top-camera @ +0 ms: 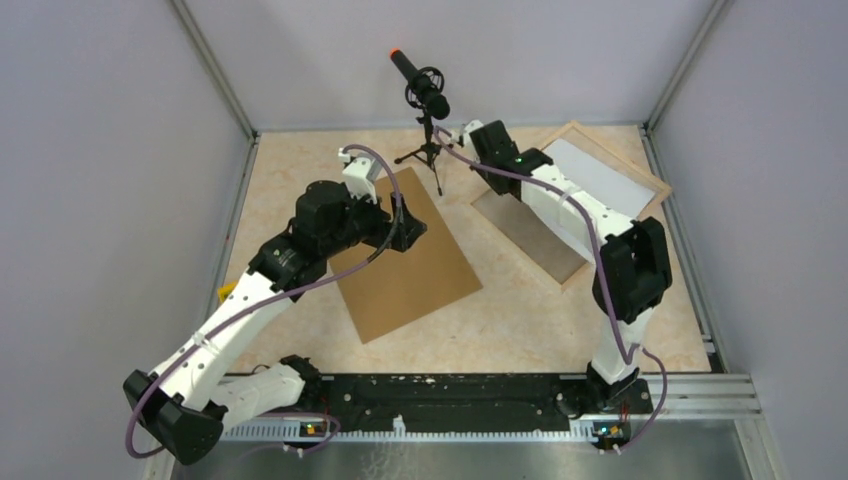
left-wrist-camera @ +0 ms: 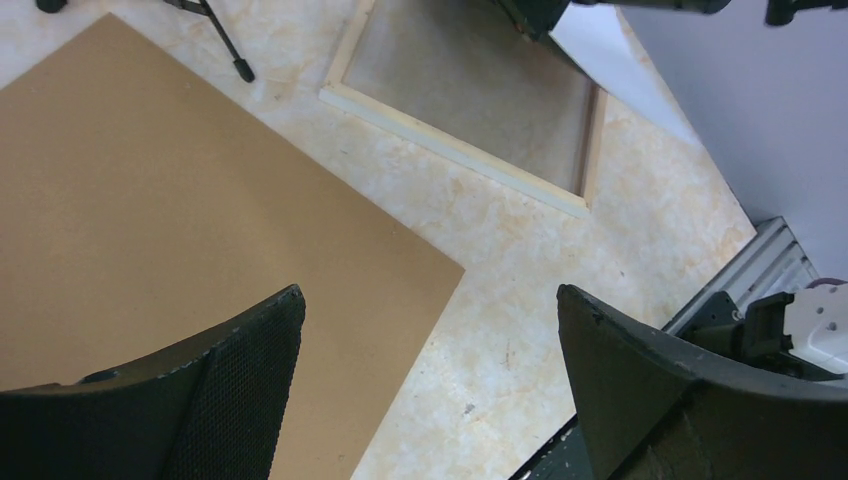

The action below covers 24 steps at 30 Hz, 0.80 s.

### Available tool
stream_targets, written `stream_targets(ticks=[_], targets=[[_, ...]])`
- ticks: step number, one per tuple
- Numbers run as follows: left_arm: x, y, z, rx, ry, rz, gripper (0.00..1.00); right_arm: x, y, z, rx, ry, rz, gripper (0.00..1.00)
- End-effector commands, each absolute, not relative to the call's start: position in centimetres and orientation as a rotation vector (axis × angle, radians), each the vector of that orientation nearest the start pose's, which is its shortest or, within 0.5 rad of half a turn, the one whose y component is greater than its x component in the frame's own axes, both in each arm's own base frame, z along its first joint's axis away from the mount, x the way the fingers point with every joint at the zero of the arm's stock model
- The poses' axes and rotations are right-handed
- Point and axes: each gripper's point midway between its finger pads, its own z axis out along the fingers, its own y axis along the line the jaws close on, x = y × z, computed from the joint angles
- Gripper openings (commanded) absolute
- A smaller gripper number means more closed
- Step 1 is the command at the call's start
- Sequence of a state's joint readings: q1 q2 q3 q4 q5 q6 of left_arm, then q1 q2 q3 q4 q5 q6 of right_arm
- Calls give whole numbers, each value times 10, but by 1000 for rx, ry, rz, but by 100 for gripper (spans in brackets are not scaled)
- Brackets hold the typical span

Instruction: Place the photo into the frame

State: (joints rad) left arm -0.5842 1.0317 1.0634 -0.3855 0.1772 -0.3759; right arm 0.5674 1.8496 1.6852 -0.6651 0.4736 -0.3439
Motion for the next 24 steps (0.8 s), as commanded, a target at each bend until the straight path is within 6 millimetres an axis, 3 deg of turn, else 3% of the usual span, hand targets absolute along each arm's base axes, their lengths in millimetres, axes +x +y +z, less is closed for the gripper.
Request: stream_targets(ticks=[1, 3, 6, 16, 24], targets=[[264, -211, 292, 320, 1937, -690, 98, 458, 206, 181, -820, 2078, -283, 0], [267, -209, 287, 317, 1940, -666, 98, 457, 209, 158, -802, 2111, -265, 0], [269, -210, 282, 324, 1945, -651, 98, 459, 203, 139, -742, 2148, -299, 0], [269, -218, 272, 343, 1958, -664, 98, 481, 174, 123, -642, 2127, -433, 0], [271, -222, 271, 342, 1966, -679, 98, 503, 167, 119, -636, 2091, -467, 0]])
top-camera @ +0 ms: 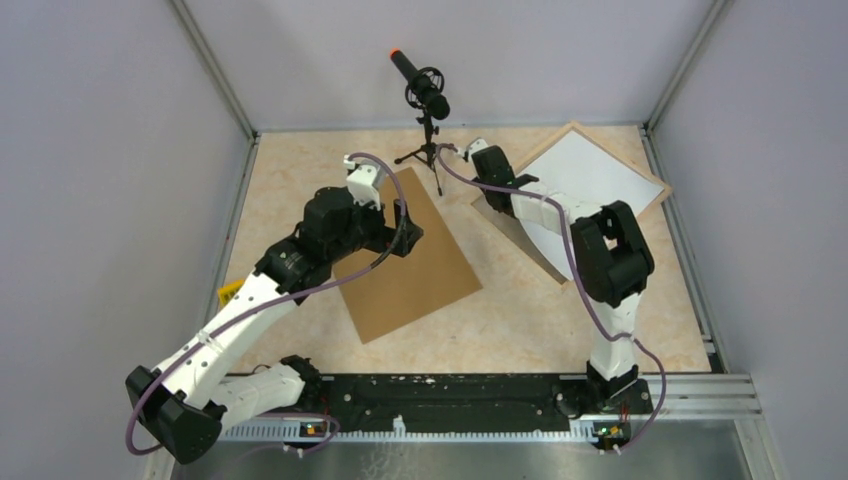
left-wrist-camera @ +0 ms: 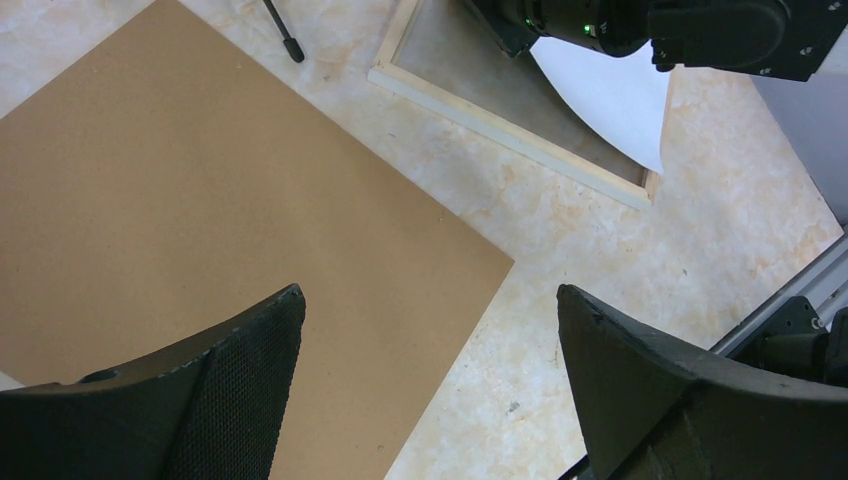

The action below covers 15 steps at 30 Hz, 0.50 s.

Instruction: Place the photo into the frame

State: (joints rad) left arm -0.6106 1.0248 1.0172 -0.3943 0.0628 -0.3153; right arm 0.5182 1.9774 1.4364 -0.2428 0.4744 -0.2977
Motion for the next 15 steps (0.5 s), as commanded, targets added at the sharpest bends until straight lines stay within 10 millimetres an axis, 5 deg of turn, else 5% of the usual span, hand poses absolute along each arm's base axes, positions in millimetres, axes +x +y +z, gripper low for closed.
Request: stream_targets(ticks=[1, 15], targets=[[271, -222, 271, 343, 1967, -679, 98, 505, 165, 118, -634, 2089, -471, 0], [272, -229, 267, 346, 1981, -709, 98, 515, 160, 104, -669, 2105, -465, 0]])
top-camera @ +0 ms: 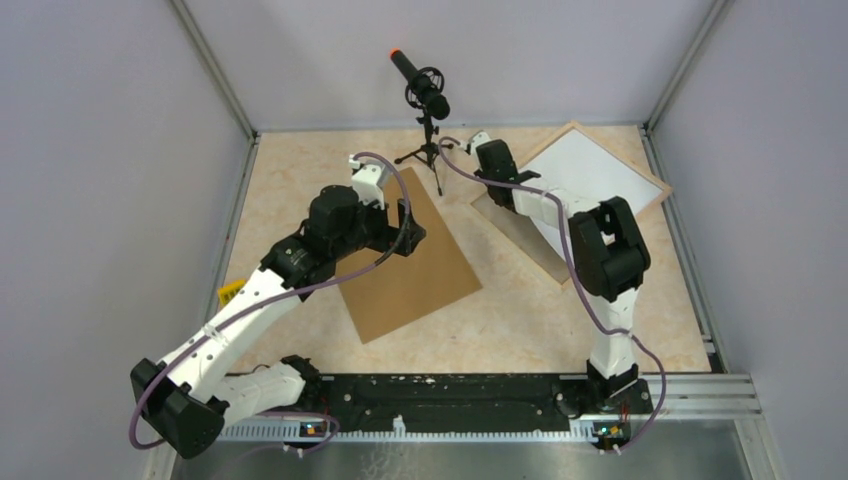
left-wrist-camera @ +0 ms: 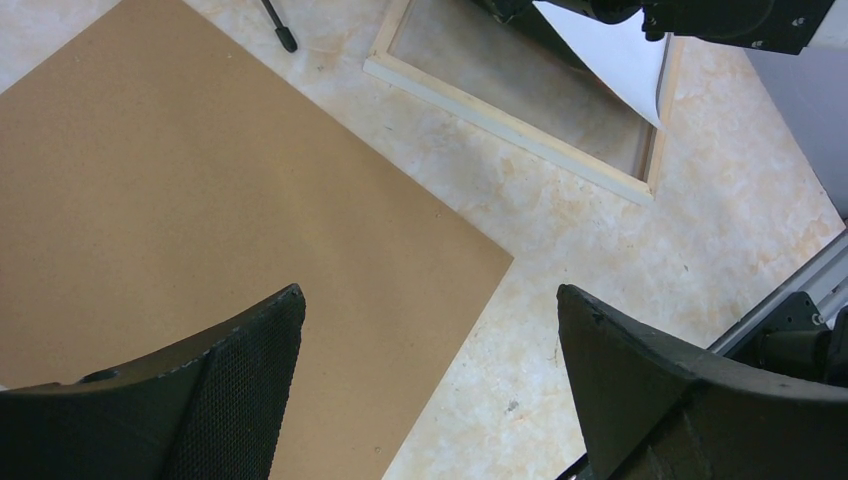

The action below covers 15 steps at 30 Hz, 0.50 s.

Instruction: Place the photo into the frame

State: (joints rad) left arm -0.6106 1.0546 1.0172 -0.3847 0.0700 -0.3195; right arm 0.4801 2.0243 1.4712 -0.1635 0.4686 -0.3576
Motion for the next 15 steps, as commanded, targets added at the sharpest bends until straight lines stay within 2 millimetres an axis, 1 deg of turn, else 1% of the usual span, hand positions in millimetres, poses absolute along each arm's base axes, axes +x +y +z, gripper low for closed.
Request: stream_targets(ticks=[1, 2, 4, 7, 8, 10, 12, 13, 14, 15], targets=[[272, -229, 267, 345, 1982, -712, 98, 514, 161, 103, -672, 2113, -459, 7], [272, -229, 267, 347, 1984, -713, 98, 513, 164, 104, -675, 2125, -445, 17], [272, -229, 266, 345, 1990, -715, 98, 509, 173, 113, -679, 2133, -413, 34], [271, -231, 265, 343, 2001, -727, 98, 495, 183, 138, -623, 2151, -425, 60], [270, -231, 266, 338, 2003, -735, 98, 489, 186, 147, -573, 2173, -401, 72], [267, -232, 263, 330, 2016, -747, 98, 470, 197, 165, -468, 2223, -277, 83], [265, -231, 256, 323, 2036, -748, 98, 449, 208, 182, -376, 2251, -133, 95], [265, -230, 250, 321, 2053, -742, 98, 437, 217, 186, -342, 2277, -33, 98], [265, -229, 243, 320, 2075, -732, 98, 425, 226, 188, -315, 2306, 70, 99], [265, -228, 236, 316, 2098, -716, 98, 412, 232, 186, -277, 2342, 157, 99]])
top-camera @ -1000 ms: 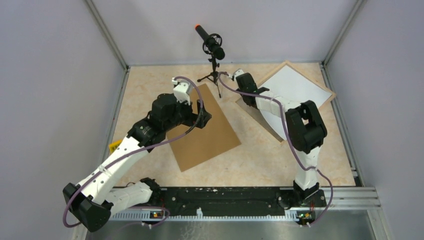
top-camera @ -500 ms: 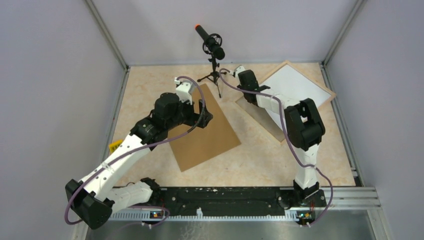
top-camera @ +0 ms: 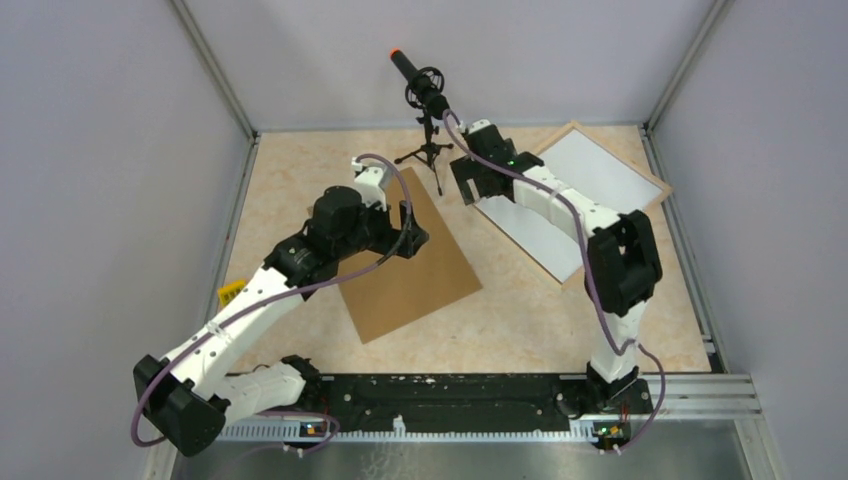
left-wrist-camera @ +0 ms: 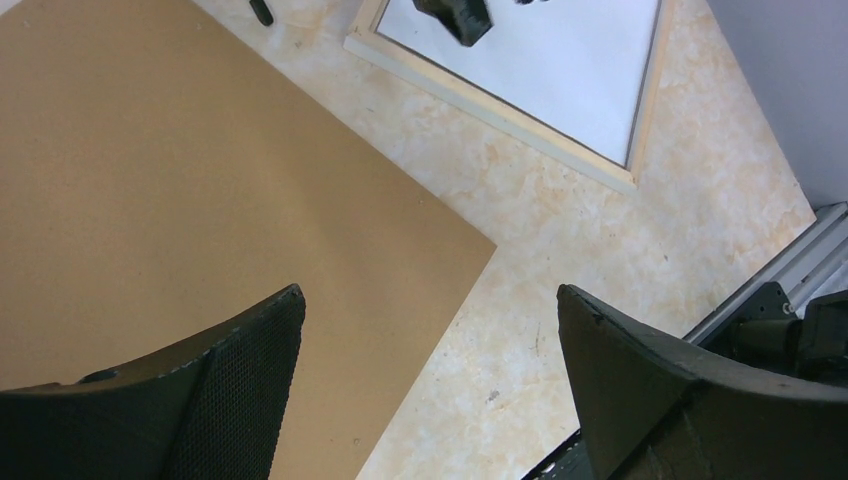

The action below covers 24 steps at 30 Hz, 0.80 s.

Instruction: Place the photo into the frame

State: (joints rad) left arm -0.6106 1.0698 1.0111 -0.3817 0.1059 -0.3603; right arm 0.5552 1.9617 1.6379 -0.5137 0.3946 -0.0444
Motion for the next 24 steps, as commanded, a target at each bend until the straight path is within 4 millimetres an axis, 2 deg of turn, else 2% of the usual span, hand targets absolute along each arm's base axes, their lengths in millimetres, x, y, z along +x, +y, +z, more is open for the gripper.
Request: stream_targets(ticks=[1, 5, 6, 8, 10, 13, 15, 18, 21, 24], targets=[[266, -225, 227, 307, 2124, -691, 98, 400, 239, 183, -240, 2368, 251, 99], [269, -214, 190, 268, 2235, -584, 98, 343, 288, 182, -187, 2356, 825, 99], [270, -211, 180, 248, 2271, -556, 98, 337, 296, 186, -172, 2310, 934, 99], [271, -196, 157, 164, 2358, -448, 98, 324, 297, 178, -146, 2305, 1043, 98], [268, -188, 136, 119, 2427, -382, 98, 316, 291, 158, -131, 2355, 1072, 97], [262, -168, 104, -16, 2526, -291, 98, 301, 291, 129, -177, 2444, 1140, 89], [255, -155, 83, -133, 2587, -287, 98, 294, 284, 109, -203, 2513, 1095, 87], [242, -133, 55, -347, 2640, -291, 98, 293, 269, 91, -197, 2544, 1056, 86], [233, -127, 46, -465, 2637, -309, 98, 293, 257, 72, -194, 2580, 1015, 86], [224, -123, 35, -558, 2644, -295, 98, 292, 256, 58, -197, 2598, 1044, 85]])
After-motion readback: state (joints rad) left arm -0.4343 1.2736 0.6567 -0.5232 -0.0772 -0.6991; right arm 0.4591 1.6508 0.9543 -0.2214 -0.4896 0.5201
